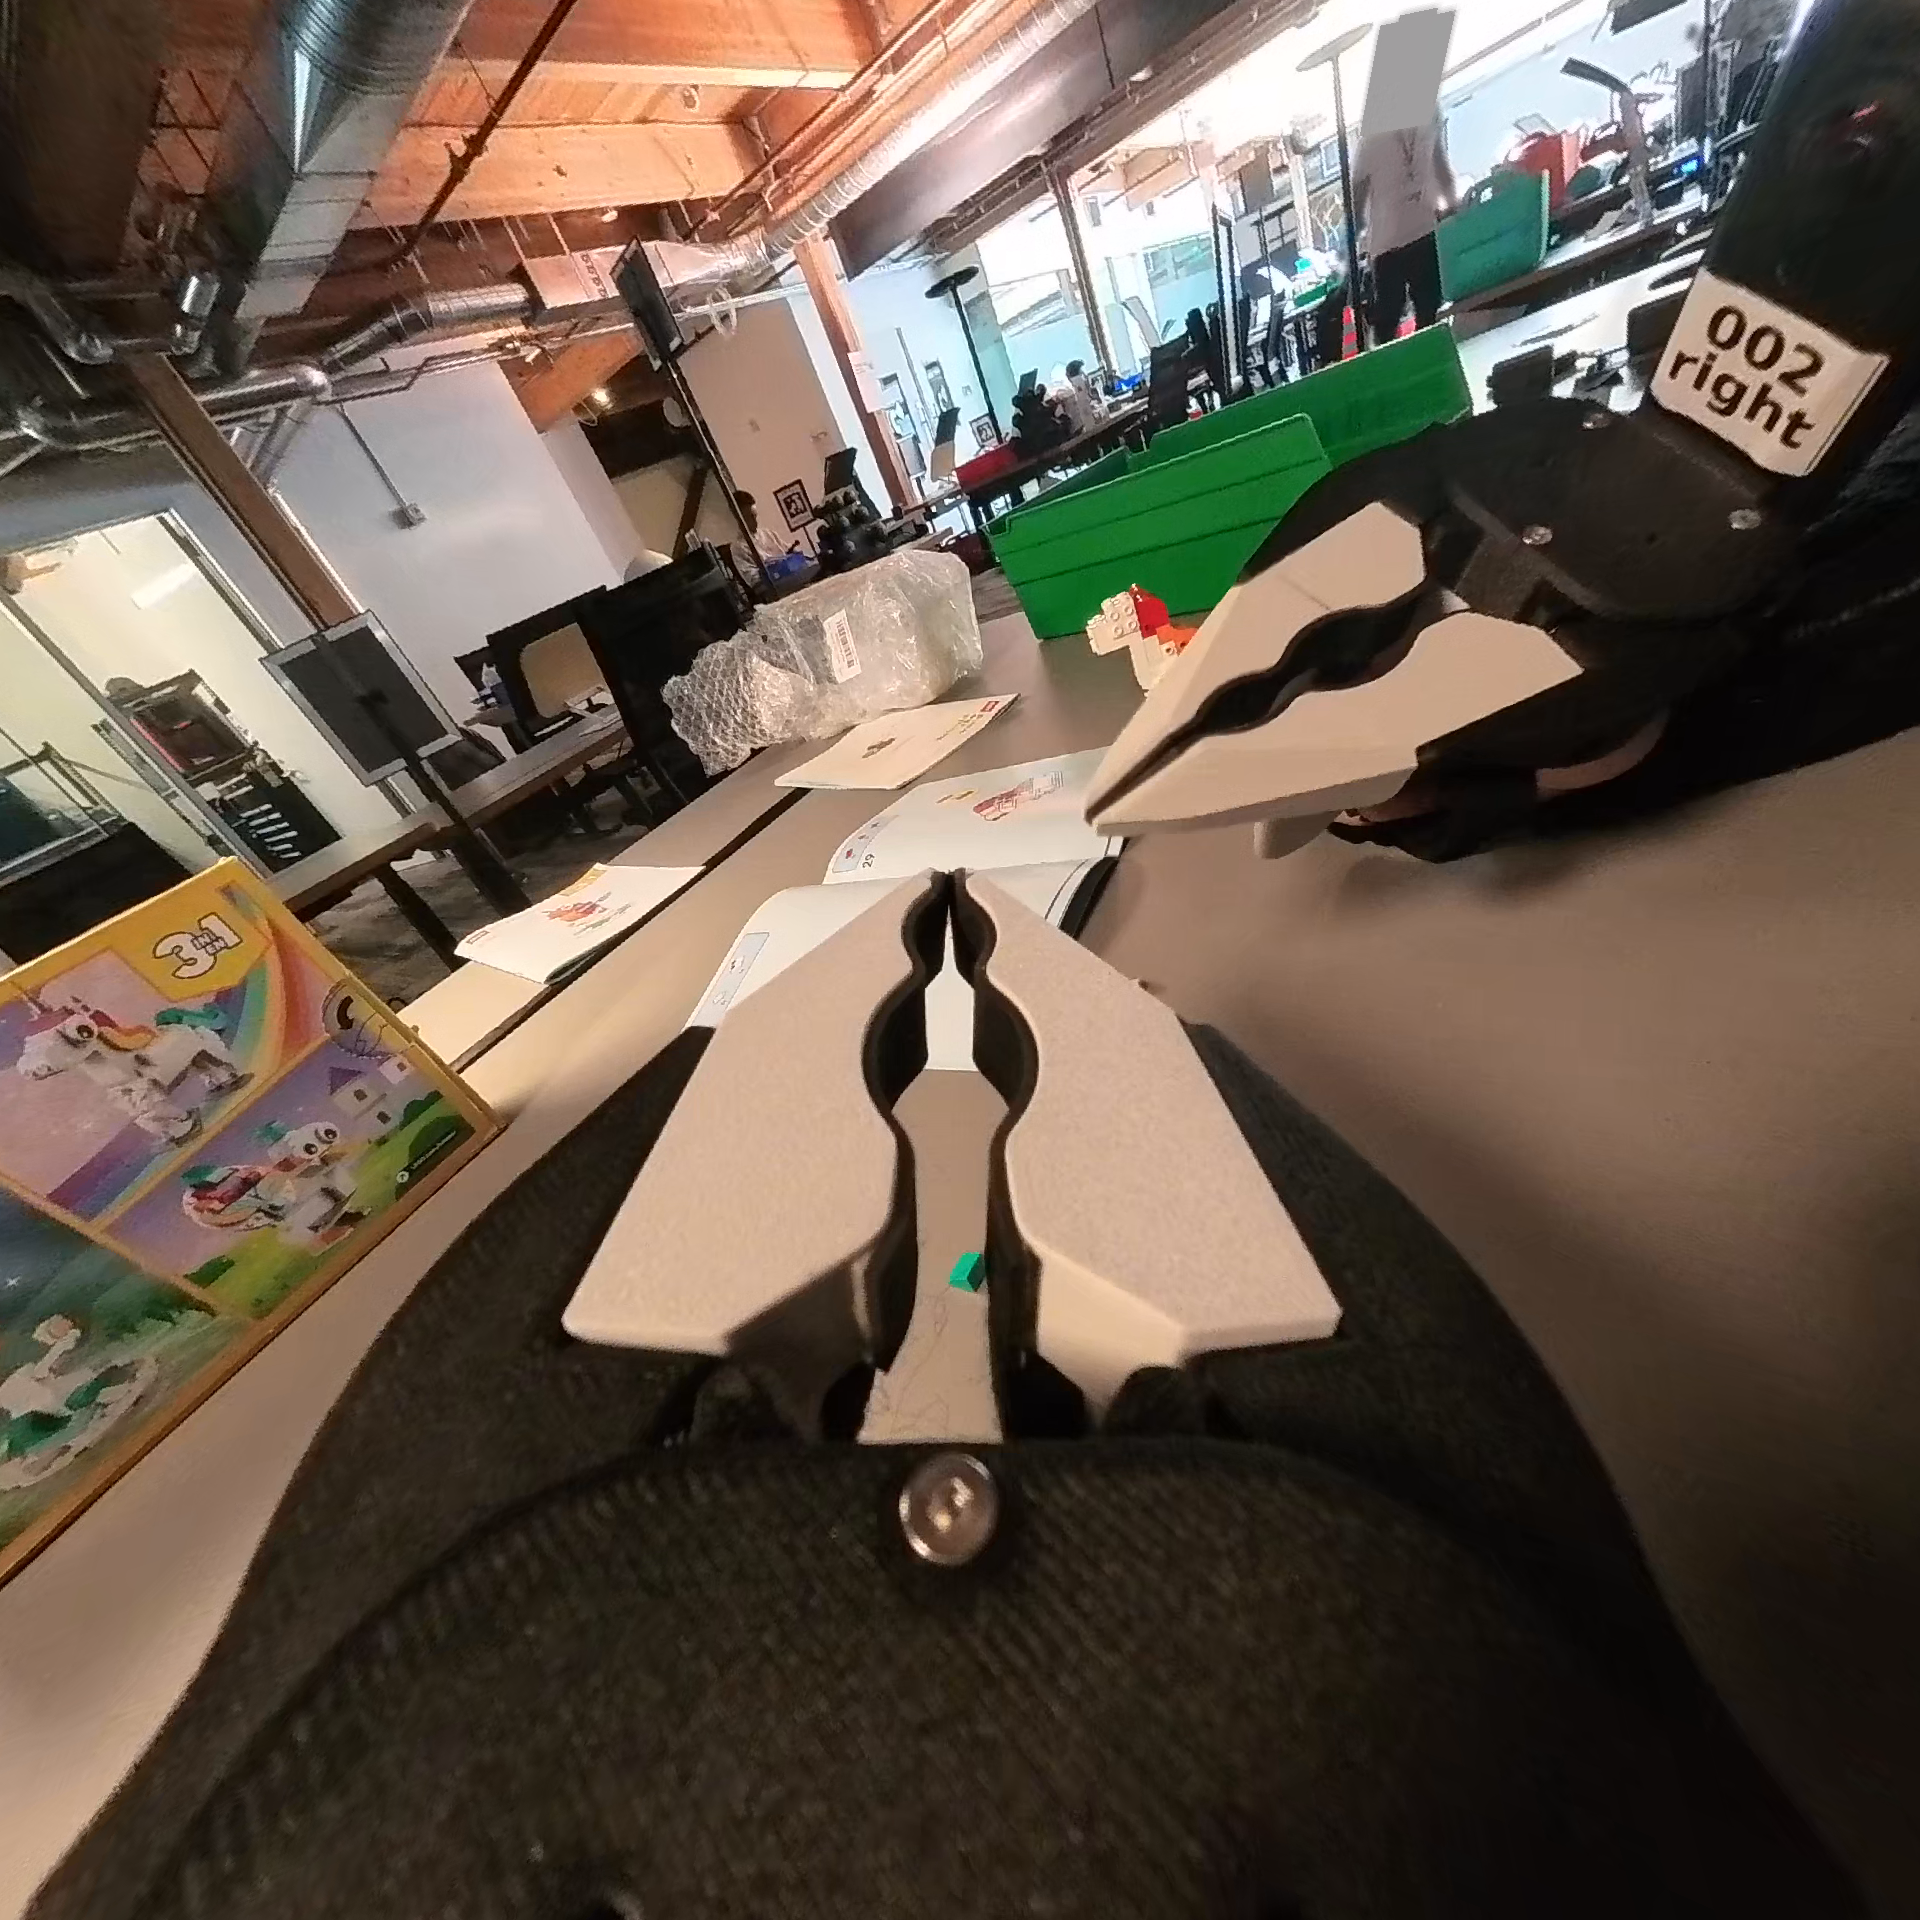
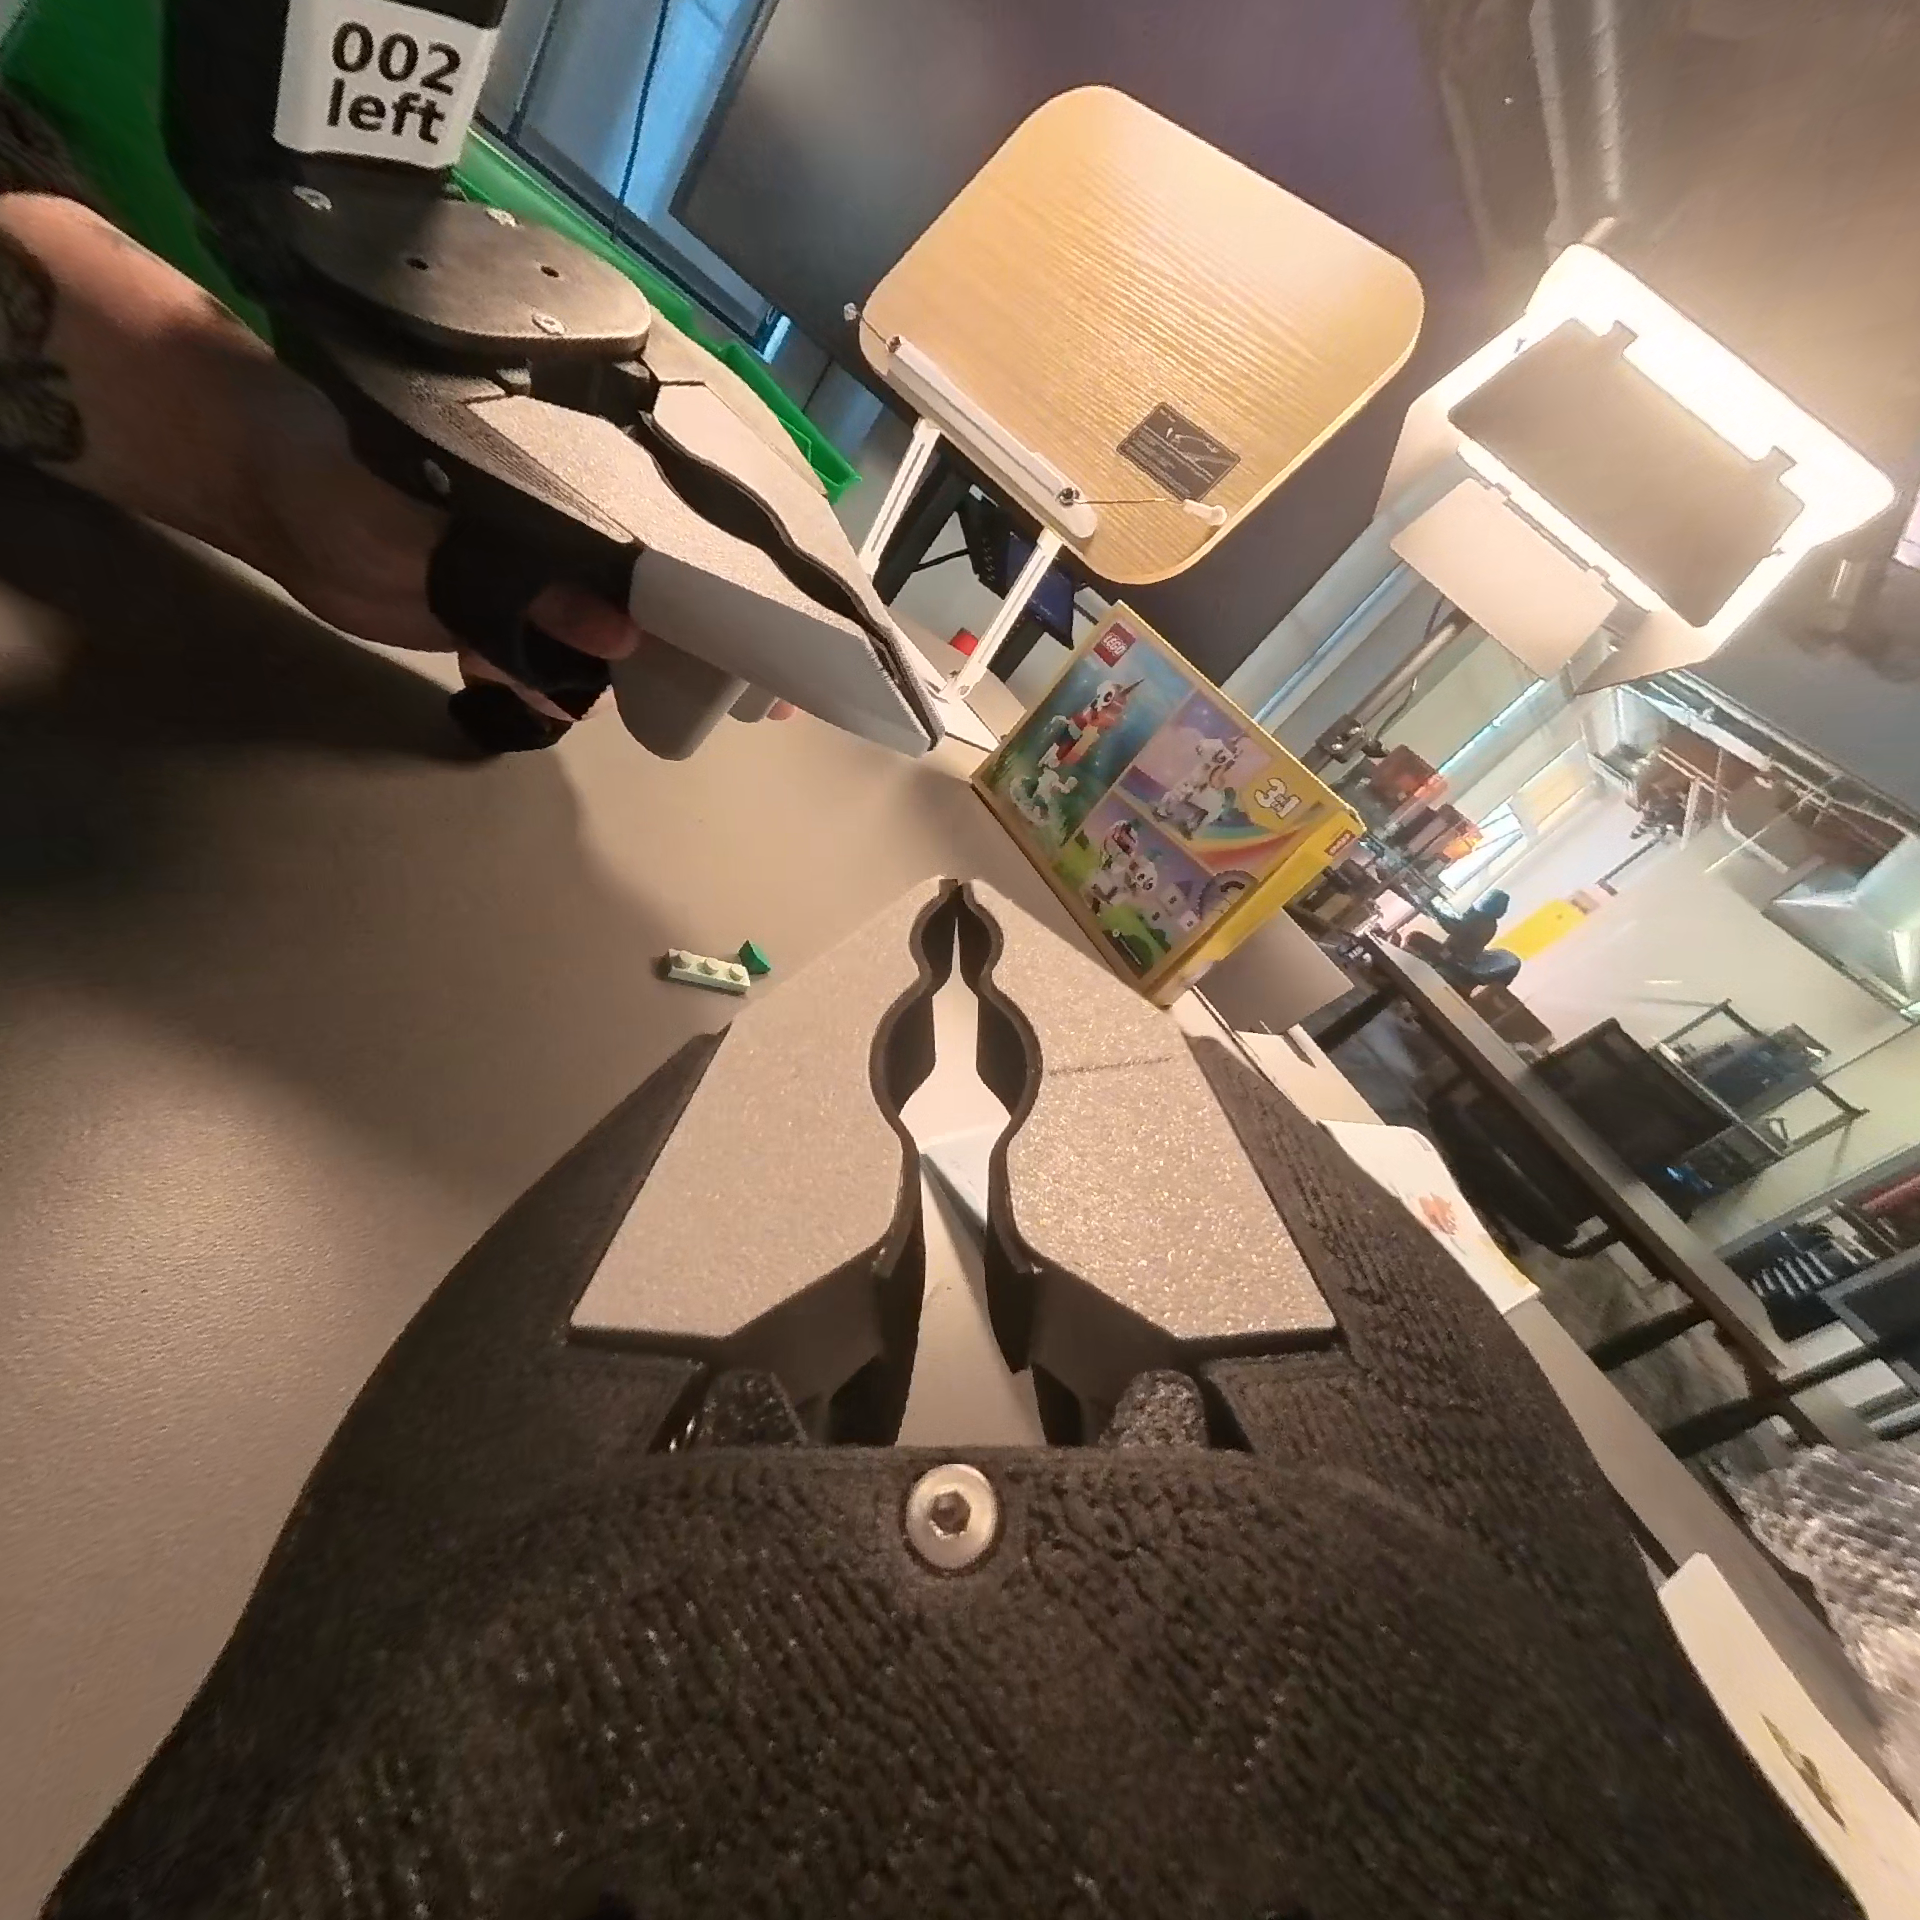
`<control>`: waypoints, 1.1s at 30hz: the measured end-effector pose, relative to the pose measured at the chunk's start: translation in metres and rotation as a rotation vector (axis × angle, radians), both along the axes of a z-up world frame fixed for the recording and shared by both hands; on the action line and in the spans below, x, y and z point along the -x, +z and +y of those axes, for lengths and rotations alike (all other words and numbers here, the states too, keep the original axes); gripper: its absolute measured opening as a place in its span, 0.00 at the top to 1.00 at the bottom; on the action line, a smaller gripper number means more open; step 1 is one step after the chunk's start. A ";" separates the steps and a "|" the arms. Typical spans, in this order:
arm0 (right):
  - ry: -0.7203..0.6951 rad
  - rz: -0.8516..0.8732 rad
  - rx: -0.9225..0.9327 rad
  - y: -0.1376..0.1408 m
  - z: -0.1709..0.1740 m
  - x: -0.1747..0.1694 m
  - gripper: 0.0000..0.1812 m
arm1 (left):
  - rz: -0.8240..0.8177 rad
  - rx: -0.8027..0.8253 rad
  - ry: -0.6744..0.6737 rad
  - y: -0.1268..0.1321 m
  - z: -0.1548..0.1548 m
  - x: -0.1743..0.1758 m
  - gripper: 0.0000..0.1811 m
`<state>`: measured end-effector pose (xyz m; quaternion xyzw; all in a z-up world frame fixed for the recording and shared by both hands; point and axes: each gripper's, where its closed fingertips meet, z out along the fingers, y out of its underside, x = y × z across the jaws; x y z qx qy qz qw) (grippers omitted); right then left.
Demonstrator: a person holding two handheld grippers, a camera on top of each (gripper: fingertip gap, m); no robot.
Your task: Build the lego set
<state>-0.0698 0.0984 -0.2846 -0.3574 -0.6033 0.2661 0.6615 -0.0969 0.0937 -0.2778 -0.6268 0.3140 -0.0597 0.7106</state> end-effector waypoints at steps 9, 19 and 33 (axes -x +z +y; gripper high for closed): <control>-0.011 -0.022 0.000 -0.004 0.002 0.001 1.00 | 0.005 0.000 0.001 0.000 0.000 0.000 1.00; -0.029 -0.039 0.006 -0.008 0.007 0.002 1.00 | 0.008 0.001 0.003 0.000 0.000 0.000 1.00; -0.040 -0.035 0.013 -0.007 0.009 0.002 1.00 | 0.021 -0.029 0.027 0.005 0.001 0.004 1.00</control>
